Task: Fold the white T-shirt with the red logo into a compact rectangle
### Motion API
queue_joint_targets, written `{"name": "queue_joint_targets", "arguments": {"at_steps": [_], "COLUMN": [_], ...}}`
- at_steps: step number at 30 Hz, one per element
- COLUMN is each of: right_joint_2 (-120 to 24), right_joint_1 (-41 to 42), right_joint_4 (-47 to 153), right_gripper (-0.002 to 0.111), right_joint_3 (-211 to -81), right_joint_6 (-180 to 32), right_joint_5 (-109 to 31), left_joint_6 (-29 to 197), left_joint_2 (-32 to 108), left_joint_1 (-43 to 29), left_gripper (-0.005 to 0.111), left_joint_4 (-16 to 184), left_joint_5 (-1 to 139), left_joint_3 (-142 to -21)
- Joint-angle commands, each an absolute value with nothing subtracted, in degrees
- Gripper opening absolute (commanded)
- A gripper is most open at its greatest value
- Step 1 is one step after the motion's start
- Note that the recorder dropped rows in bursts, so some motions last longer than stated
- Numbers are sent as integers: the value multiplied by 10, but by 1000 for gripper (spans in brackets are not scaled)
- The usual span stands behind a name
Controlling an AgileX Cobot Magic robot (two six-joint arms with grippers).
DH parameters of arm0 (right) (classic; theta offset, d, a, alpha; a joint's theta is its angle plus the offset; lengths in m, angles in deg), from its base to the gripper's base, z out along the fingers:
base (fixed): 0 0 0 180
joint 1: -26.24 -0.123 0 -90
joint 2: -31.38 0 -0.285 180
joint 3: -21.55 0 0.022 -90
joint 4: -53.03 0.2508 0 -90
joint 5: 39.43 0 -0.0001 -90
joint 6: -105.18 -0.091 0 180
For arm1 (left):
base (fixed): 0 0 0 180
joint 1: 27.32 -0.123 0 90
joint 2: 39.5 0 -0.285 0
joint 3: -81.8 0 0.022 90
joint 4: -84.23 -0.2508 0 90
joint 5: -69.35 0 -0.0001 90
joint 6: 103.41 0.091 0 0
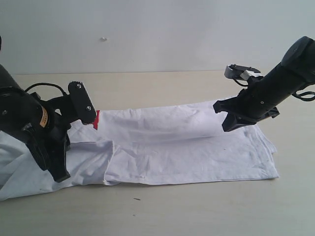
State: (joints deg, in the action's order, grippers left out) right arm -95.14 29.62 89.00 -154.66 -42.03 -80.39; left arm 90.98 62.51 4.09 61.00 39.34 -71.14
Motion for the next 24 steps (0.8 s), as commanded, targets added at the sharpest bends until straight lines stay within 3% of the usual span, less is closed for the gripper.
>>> {"name": "queue_joint_targets", "arguments": {"at_steps": [1,2,8,12,17,24], "right_joint_2": [-944,-944,-944,-944,-944,-944], "right_joint_1": [296,296,296,296,296,296], "right_joint_4": [892,893,893,893,893,891], "right_gripper": [0,0,0,0,0,0], "right_joint_3": [-1549,-1549,-1549,-1549,-1549,-1549], "right_joint_6": [-415,-415,-415,-415,-415,-415], "right_joint_5": [-800,-801,-805,-805,-806,-809], "left_joint_6": [908,907,879,773,763,766], "left_joint_2": [627,631,693,703,703,703], "left_joint_1": [41,39,18,18,19,19], "left_gripper": [43,50,49,31,0,0], "left_joint_4": [606,597,499,361,356,307], "left_joint_5": [389,394,433,434,460,457], "left_joint_3": [-711,-711,-710,-710,-710,-712]}}
